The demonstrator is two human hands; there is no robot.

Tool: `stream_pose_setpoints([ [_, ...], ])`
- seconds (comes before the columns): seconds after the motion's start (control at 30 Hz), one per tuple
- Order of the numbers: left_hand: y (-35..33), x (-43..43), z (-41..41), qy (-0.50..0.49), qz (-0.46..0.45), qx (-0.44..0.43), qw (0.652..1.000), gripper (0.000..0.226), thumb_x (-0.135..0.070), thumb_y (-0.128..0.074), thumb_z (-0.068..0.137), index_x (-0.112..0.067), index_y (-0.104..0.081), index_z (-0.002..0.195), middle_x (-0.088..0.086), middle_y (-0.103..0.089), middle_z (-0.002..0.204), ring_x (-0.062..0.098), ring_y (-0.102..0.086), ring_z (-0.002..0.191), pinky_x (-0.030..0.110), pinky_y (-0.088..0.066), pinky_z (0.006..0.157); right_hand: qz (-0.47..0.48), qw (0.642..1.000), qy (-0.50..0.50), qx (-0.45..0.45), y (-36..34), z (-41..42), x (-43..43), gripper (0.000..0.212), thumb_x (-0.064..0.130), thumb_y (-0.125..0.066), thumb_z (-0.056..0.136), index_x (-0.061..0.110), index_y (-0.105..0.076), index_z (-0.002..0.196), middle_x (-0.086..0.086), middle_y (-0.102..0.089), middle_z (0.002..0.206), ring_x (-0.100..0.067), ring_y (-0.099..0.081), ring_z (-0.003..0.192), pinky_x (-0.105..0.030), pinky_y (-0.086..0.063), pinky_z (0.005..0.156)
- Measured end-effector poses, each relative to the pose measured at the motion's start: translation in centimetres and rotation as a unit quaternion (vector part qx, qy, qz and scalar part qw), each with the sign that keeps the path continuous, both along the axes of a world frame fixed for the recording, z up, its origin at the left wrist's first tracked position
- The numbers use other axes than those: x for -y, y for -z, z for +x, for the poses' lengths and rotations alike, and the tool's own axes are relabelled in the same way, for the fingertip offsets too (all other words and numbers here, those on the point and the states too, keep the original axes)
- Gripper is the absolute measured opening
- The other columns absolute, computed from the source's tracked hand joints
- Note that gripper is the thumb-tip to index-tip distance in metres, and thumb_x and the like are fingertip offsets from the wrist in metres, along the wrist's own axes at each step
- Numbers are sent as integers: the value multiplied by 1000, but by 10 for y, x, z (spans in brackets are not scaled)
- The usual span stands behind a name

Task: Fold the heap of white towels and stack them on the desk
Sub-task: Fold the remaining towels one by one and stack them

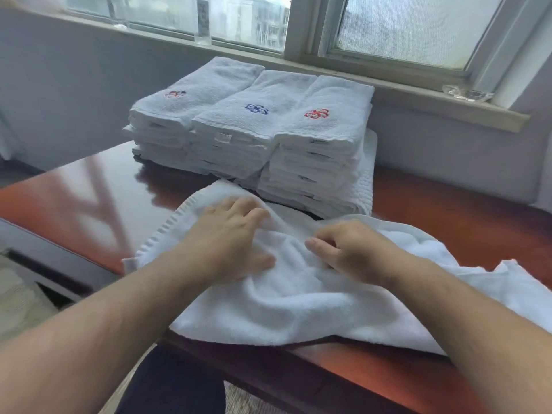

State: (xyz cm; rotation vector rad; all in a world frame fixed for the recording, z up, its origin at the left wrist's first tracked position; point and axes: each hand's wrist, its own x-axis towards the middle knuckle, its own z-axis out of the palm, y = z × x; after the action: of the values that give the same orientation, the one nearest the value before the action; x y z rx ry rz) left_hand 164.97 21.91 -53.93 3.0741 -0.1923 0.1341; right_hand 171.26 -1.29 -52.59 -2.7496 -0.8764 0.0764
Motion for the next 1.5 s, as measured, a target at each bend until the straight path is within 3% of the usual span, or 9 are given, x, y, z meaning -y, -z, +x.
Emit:
stream_pose_setpoints([
  [0.17,7,-10,6,-46,-59,80,994,73,-68,-46,90,-33,-30,151,-4,-48,146,19,-43,135,36,-36,109,-20,995,79,56,4,2,-1,42,55,-51,97,27,-52,127,9,-61,69,-12,-57,72,-35,-42,62],
  [0.33,9,-10,6,43,1,4,999,71,-71,-37,92,-37,-27,153,-6,-29,160,19,-32,143,36,-27,117,-17,992,122,15,5,7,-2,40,49,-42,102,17,-65,99,-1,-69,88,-30,-64,89,-38,-47,67],
  [0.53,0,1,0,-100,-3,6,995,64,-69,-11,91,-32,-61,107,2,-56,111,25,-51,112,43,-42,92,-72,995,61,-24,13,0,-1,69,63,-44,94,39,-24,155,7,-25,163,-19,-22,149,-44,-27,119],
  [0.7,8,-6,14,-96,-57,56,992,27,-40,-41,103,-22,-59,113,2,-50,126,27,-46,116,42,-42,97,-11,994,77,81,14,-2,-6,40,60,-35,97,32,-50,122,0,-63,120,-22,-57,105,-39,-45,79],
  [0.83,-5,-28,31,-66,-74,-96,990,74,-46,-62,93,-28,-26,156,0,-38,154,30,-36,133,39,-33,112,-24,995,91,36,12,4,-6,61,66,-48,94,29,-41,142,-4,-67,117,-29,-62,107,-38,-47,78],
  [0.93,-15,-37,37,-68,-49,-118,989,68,-49,-76,81,-31,-49,140,0,-58,132,27,-53,123,40,-48,99,-29,994,106,-7,11,3,-5,56,70,-53,89,35,-51,133,5,-66,116,-23,-61,107,-37,-48,80],
  [1.13,-5,-13,20,-110,54,280,952,30,-15,-70,80,-17,-59,108,9,-53,106,34,-56,100,39,-41,68,92,962,97,240,29,-12,-11,27,33,-68,88,27,-59,113,3,-67,94,-29,-65,92,-37,-44,64],
  [1.37,23,-10,14,-49,-23,61,997,66,-43,-42,97,-28,-18,157,2,-9,168,26,-19,149,43,-25,118,-21,980,156,121,35,-13,-6,68,57,-42,95,28,-24,154,-3,-46,146,-27,-44,132,-46,-45,97],
  [1.5,17,-12,7,-70,-14,2,997,48,-53,-32,95,-34,-44,138,-5,-44,148,21,-40,132,45,-37,104,-61,987,124,80,23,-12,-6,47,61,-39,94,32,-57,126,3,-55,118,-21,-54,111,-36,-48,83],
])
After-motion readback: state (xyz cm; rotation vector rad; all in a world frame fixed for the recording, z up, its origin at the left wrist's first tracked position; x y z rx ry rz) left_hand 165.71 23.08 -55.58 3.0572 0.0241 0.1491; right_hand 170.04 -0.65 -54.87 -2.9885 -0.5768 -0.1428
